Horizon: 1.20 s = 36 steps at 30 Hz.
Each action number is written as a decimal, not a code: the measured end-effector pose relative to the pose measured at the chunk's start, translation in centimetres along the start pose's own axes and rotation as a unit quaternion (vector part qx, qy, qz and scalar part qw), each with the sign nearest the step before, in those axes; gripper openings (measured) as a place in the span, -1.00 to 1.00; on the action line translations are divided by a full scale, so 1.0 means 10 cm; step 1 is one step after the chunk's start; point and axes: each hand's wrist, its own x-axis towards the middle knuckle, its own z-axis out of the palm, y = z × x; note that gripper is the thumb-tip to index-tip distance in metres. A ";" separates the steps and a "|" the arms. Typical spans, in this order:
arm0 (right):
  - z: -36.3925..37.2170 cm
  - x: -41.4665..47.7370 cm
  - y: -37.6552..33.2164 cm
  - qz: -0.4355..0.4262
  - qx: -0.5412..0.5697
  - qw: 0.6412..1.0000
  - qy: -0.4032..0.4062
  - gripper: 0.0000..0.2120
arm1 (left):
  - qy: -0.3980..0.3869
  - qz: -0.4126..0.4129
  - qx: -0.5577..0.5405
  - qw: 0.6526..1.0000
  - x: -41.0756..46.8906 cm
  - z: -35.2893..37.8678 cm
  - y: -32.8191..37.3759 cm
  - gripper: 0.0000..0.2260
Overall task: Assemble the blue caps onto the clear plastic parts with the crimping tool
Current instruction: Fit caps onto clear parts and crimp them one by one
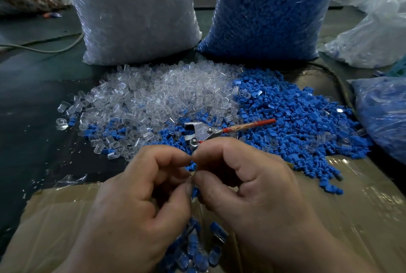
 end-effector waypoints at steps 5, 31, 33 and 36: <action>0.01 0.00 0.01 0.025 -0.004 1.000 -0.003 -0.81 | 0.018 -0.053 -0.063 0.996 -0.08 0.01 -0.17 -0.76; 0.03 -0.02 0.04 0.027 0.002 0.999 -0.019 -0.82 | 0.002 -0.202 -0.159 0.967 0.00 -0.10 -0.10 -0.46; 0.01 0.00 0.07 -0.053 -0.041 0.998 -0.017 -0.69 | -0.021 -0.190 -0.126 0.973 0.00 -0.12 -0.06 -0.57; -0.01 0.01 0.11 -0.124 -0.104 0.986 -0.043 -0.70 | -0.041 -0.157 -0.067 0.984 0.02 -0.15 0.01 -0.67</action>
